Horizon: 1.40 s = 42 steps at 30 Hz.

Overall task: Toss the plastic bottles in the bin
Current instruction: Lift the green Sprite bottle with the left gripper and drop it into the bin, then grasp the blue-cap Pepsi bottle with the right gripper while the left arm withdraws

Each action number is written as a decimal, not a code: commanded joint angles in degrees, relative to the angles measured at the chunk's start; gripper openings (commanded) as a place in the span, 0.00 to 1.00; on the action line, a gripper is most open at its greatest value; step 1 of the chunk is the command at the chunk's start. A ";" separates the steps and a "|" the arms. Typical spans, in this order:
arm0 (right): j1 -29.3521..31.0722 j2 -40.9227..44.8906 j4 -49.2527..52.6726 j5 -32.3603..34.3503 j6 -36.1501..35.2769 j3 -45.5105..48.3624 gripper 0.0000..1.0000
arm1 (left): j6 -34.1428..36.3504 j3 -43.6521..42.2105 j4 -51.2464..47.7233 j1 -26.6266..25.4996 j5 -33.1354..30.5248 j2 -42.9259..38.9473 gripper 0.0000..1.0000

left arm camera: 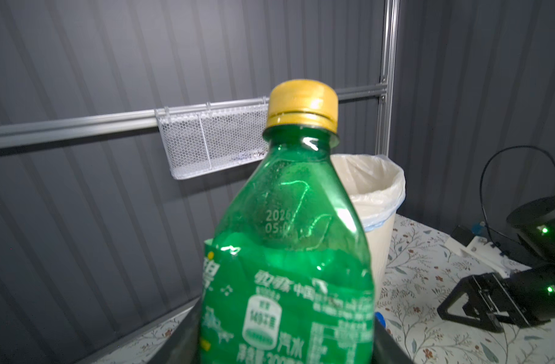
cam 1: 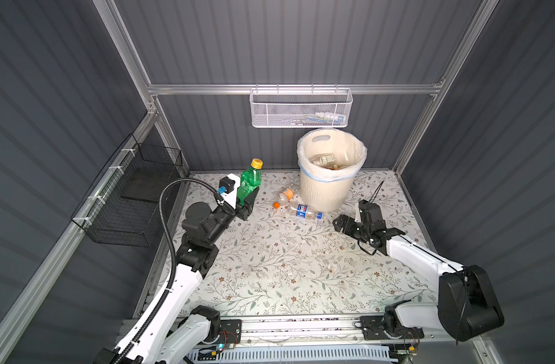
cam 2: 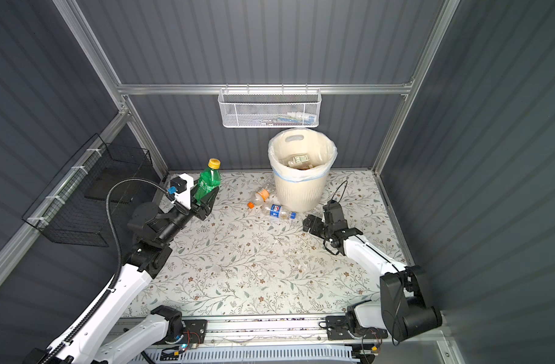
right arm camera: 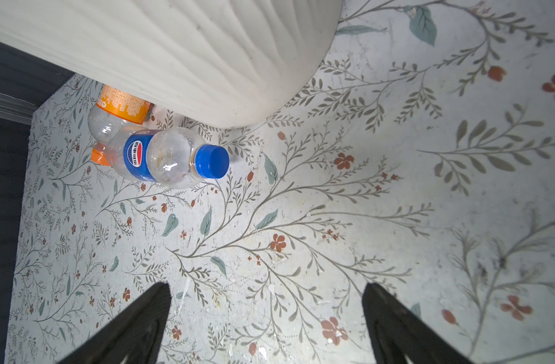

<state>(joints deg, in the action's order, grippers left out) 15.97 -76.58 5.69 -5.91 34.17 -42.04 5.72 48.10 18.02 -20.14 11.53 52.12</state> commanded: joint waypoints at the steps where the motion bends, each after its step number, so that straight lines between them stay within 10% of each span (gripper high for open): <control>1: 0.37 0.55 1.70 1.60 -0.99 -1.79 0.97 | -0.05 0.22 7.72 0.10 -0.48 -1.86 0.60; 8: 0.42 1.17 2.04 2.30 -1.39 -1.73 0.97 | 1.22 3.06 18.21 0.10 2.17 -1.92 0.60; 14: 1.16 0.88 2.01 3.32 -1.10 -3.13 0.97 | -3.94 20.22 30.17 0.06 12.20 13.97 0.60; 19: 2.28 0.87 0.23 3.57 0.27 -3.04 0.97 | -16.83 62.98 10.40 -3.04 20.73 44.89 0.62; 22: 3.37 -0.12 0.02 3.10 0.54 -3.65 0.97 | -13.06 102.27 -21.49 -6.78 19.53 69.80 0.98; 24: 4.30 -0.21 0.11 3.35 0.54 -3.73 0.97 | -12.08 117.21 -31.90 -7.62 20.69 80.04 1.00; 30: 5.17 -1.07 0.13 3.51 0.43 -2.77 0.97 | -10.55 76.24 -9.29 -7.71 13.84 60.35 1.00; 42: 11.26 -8.50 4.08 5.50 -12.57 -11.14 0.97 | -5.32 52.63 -13.16 -3.23 3.95 42.10 1.00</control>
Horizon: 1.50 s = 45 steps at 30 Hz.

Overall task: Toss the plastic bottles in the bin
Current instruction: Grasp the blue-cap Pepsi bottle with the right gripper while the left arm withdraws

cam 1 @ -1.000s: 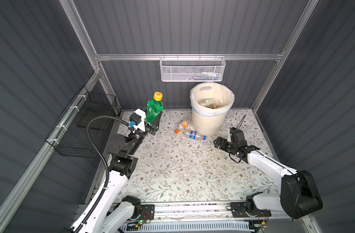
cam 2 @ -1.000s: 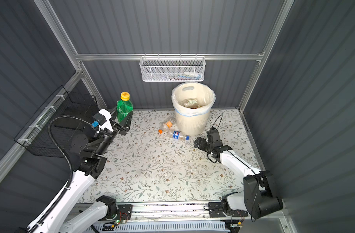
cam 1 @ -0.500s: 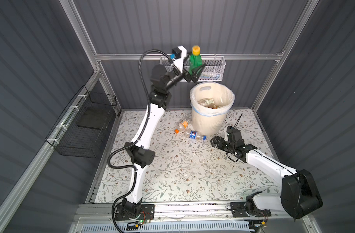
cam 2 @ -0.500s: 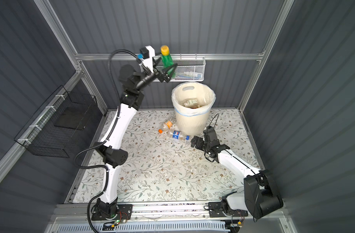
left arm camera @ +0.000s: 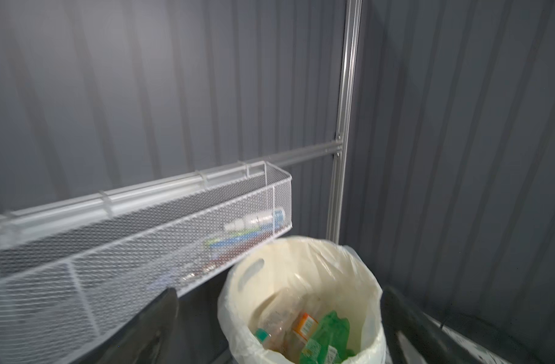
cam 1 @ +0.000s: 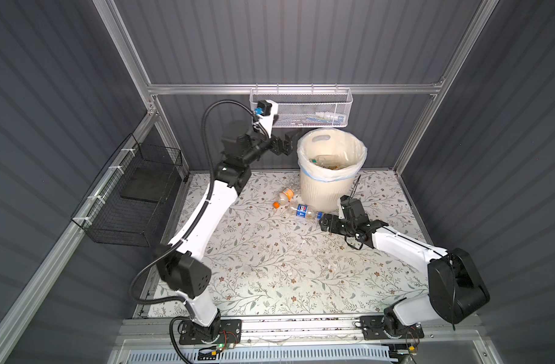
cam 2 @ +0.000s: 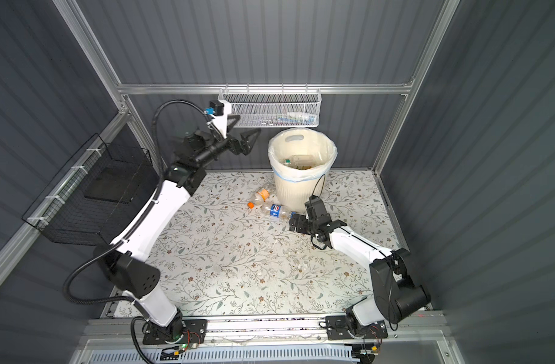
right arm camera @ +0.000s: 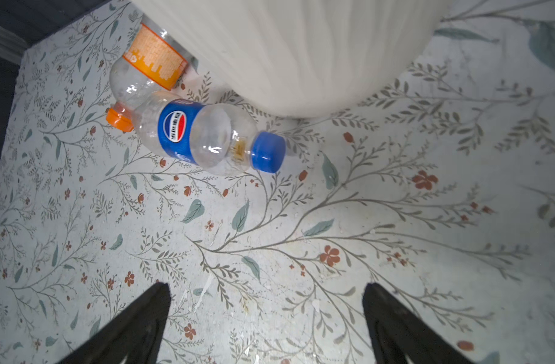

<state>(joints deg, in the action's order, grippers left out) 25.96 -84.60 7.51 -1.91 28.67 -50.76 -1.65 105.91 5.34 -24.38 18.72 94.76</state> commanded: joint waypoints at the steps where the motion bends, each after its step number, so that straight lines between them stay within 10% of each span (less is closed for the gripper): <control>1: 1.93 -0.48 2.63 1.22 -9.67 -3.04 0.97 | 2.79 -7.53 -1.81 1.40 -4.11 -1.60 1.00; 18: 10.84 -21.46 14.07 9.62 -44.72 -28.68 0.97 | 2.20 -41.60 -14.85 6.01 -20.25 -22.26 1.00; 45: 5.60 -38.23 12.67 5.69 -53.45 -40.99 0.92 | -0.15 -48.40 -16.11 6.72 -23.56 -26.87 1.00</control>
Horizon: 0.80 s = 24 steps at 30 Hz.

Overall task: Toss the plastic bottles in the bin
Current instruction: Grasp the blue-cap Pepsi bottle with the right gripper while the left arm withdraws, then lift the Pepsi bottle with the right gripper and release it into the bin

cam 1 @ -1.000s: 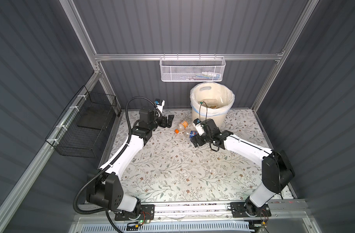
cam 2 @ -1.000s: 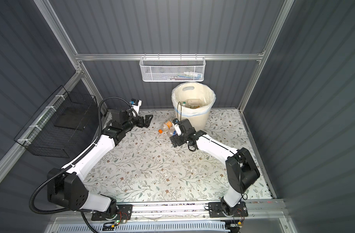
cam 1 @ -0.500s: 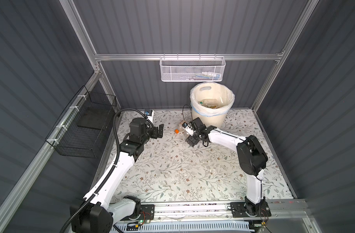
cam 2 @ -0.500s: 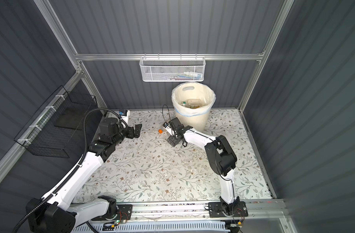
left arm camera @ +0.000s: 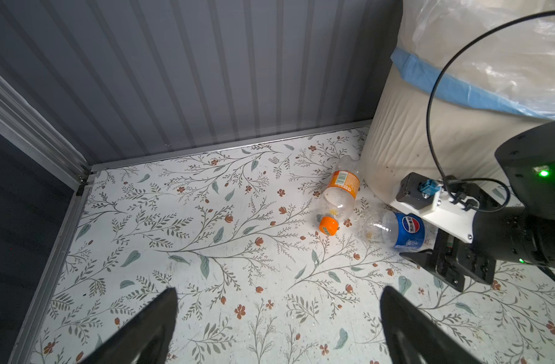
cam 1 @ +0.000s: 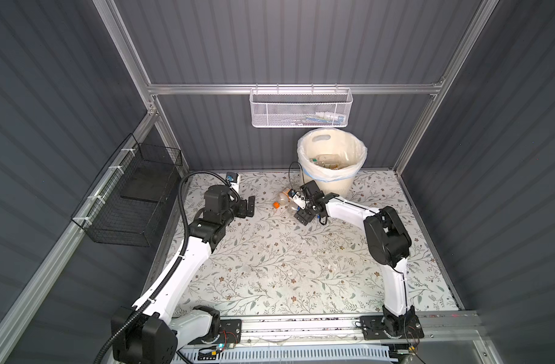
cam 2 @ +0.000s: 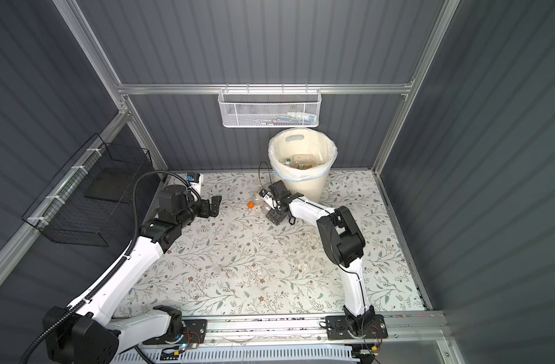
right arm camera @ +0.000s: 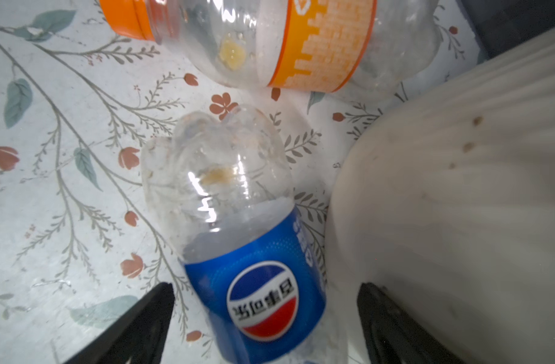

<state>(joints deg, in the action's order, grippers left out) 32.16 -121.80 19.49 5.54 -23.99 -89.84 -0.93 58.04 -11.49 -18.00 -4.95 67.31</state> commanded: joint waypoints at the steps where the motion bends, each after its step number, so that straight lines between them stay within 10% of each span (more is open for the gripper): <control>1: -0.72 -1.52 0.89 -2.38 -0.95 -2.46 0.91 | -0.98 -0.41 0.69 0.29 0.13 0.78 1.00; 24: -0.74 -0.05 3.11 -7.72 3.54 -0.37 0.56 | -1.78 -1.77 2.50 0.33 0.29 1.97 1.00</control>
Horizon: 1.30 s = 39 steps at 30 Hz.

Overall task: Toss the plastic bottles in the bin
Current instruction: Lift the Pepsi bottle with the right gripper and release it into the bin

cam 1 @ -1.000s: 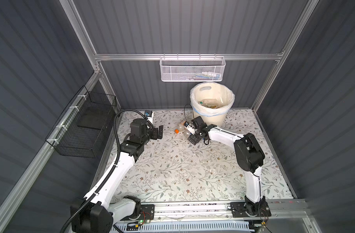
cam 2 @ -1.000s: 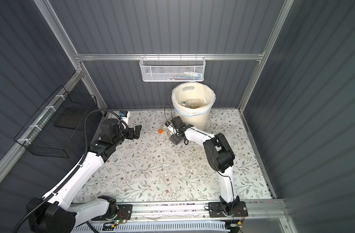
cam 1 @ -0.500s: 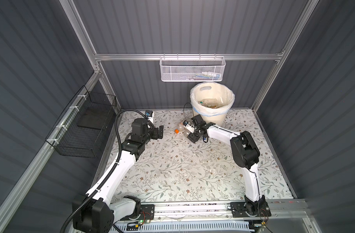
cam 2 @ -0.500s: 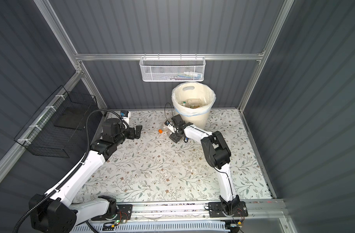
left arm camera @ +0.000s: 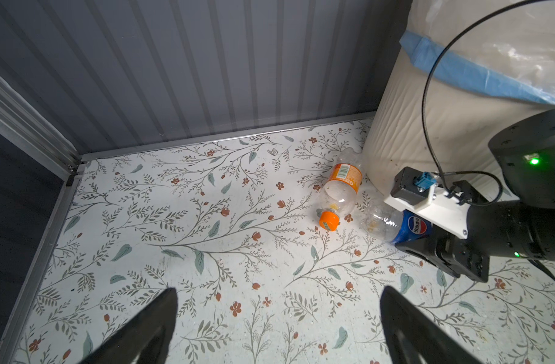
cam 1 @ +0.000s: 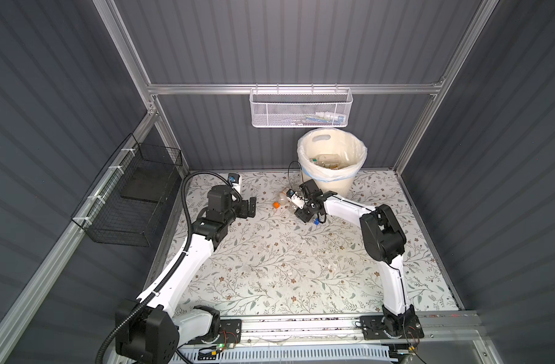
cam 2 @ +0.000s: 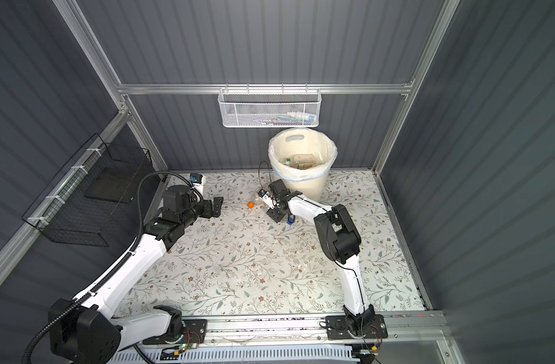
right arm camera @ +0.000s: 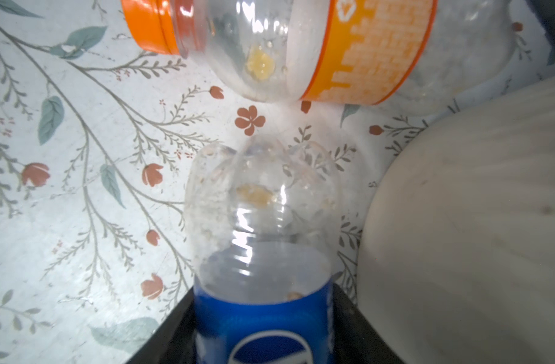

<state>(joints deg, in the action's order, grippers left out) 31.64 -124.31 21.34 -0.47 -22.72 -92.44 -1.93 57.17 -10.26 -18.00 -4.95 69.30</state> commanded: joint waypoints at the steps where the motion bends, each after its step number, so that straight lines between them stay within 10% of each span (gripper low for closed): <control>1: -0.22 3.40 1.23 -2.16 2.94 3.11 0.54 | -0.92 -1.00 1.46 0.33 0.29 0.00 1.00; 26: -2.31 65.52 -18.70 8.94 26.51 47.11 0.48 | -5.07 -6.87 17.06 0.25 9.86 1.74 1.00; 39: -6.58 92.77 -38.21 19.10 25.26 55.04 0.50 | -5.44 -8.71 21.09 0.25 11.70 1.13 1.00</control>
<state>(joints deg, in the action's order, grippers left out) 25.41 -32.51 -7.44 14.17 3.64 -36.84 -7.14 48.99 8.34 -18.00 4.97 70.78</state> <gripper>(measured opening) 0.504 0.997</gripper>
